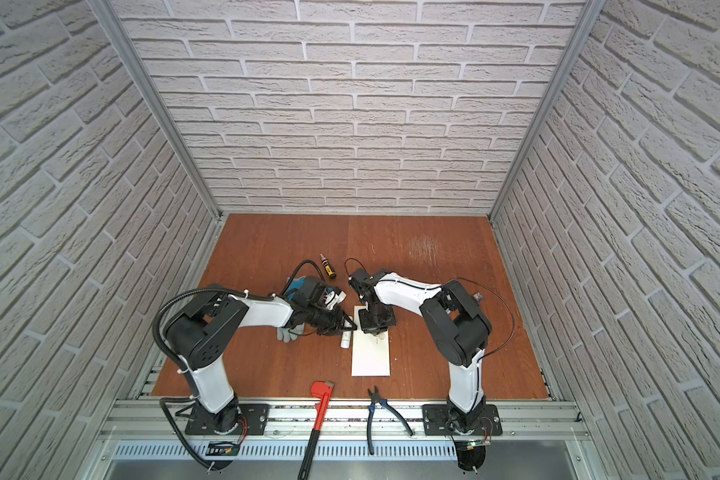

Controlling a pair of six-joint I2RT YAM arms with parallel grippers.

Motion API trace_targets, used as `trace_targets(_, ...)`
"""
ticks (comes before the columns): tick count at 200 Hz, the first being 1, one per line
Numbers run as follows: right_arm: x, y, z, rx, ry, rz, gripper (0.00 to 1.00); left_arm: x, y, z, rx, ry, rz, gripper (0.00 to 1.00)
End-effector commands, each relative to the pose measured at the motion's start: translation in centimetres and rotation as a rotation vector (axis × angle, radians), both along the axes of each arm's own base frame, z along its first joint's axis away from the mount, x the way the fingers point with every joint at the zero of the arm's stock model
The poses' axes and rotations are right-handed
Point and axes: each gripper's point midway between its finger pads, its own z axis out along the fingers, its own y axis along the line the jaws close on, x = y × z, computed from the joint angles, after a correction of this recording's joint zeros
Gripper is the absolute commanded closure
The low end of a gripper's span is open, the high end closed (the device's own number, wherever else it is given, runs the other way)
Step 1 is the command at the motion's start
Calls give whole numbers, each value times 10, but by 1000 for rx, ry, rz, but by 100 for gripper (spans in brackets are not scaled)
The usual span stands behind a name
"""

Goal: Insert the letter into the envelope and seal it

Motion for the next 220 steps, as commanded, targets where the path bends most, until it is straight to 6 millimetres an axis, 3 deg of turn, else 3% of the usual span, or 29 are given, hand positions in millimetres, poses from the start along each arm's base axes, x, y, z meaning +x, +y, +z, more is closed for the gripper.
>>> trace_targets(1, -22, 1, -45, -30, 89, 5, 84, -1, 8, -9, 40, 12, 9, 100)
trace_targets(64, -22, 7, -42, -17, 87, 15, 74, -2, 10, -8, 42, 12, 12, 100)
trace_targets(86, -18, 2, -30, -45, 65, 28, 66, -2, 10, -8, 44, 9, 14, 100)
trace_targets(91, -13, 4, -17, -31, 34, 30, 65, -2, 10, -8, 44, 9, 14, 100)
trace_targets(125, -6, 1, 21, -24, -38, 33, 63, -2, 10, -6, 42, 4, 15, 100)
trace_targets(140, -7, 0, 31, -15, -55, 26, 64, -2, 11, -6, 44, 6, 15, 100)
trace_targets(168, -16, -7, 31, -17, -52, 13, 69, -2, 11, -7, 45, 5, 17, 100)
trace_targets(220, -25, -10, 16, -19, -11, 12, 91, -3, 10, -6, 42, 5, 12, 100)
